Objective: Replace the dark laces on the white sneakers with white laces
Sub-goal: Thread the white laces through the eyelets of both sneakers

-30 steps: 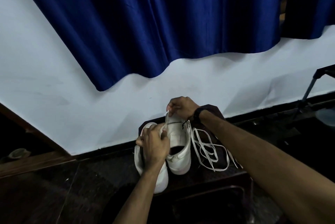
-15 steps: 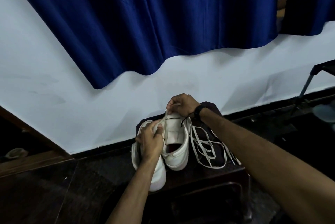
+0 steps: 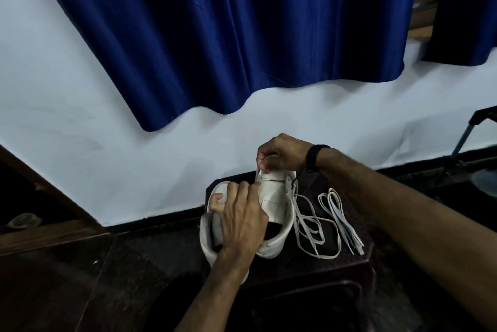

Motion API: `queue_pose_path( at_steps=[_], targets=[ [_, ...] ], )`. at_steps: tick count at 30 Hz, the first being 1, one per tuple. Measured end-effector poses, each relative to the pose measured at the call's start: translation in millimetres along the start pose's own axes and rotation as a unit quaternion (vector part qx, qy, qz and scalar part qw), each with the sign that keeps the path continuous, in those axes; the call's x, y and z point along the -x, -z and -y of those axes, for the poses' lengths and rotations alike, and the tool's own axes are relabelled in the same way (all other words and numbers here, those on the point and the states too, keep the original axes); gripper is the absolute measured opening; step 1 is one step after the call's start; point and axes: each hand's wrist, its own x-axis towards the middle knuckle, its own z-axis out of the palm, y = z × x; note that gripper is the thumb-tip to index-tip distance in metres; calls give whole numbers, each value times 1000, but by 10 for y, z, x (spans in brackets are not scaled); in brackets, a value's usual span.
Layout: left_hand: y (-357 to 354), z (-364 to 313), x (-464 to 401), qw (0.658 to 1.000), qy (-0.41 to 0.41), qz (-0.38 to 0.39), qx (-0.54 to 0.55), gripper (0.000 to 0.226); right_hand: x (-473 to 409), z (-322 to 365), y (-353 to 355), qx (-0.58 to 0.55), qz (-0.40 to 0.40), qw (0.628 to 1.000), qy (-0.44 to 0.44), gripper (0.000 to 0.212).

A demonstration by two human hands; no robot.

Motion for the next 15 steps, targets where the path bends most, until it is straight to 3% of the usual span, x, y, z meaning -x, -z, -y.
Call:
queue_pose_path(
  at_steps=[9, 15],
  targets=[
    [34, -28, 3, 1000, 8, 13, -7, 46, -103, 107, 37, 86, 42, 995, 8, 14],
    [-81, 31, -126, 993, 92, 49, 61, 32, -76, -116, -279, -89, -97, 982, -136, 13]
  ],
)
